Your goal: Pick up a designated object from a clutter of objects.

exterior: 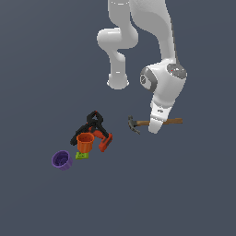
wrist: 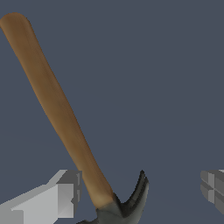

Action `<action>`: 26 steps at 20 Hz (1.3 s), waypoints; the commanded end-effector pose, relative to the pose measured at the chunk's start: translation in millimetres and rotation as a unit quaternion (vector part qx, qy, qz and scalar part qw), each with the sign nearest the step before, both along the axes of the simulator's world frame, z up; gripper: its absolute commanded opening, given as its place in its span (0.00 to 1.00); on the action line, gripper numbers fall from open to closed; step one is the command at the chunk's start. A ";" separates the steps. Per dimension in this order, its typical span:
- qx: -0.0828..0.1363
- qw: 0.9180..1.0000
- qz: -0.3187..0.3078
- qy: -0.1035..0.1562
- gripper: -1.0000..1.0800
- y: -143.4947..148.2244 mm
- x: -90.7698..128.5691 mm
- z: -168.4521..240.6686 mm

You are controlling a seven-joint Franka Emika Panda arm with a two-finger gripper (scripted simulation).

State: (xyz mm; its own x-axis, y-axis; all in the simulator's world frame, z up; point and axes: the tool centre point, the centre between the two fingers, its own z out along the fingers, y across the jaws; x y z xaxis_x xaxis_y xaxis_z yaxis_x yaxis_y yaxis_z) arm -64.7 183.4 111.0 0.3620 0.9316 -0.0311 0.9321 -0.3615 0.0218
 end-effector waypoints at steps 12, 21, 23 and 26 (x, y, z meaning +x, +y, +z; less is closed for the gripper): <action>0.017 0.988 0.150 0.007 0.96 41.0 -44.1 -42.9; 0.017 0.988 0.153 0.008 0.96 41.6 -45.6 -49.9; 0.017 0.988 0.153 0.008 0.96 41.6 -45.8 -55.8; 0.017 0.988 0.154 0.008 0.96 41.6 -46.2 -68.2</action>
State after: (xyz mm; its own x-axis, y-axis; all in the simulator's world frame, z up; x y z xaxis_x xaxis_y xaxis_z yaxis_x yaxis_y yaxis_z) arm -110.4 225.0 49.1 0.0619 0.9981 -0.0007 0.9981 -0.0619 0.0001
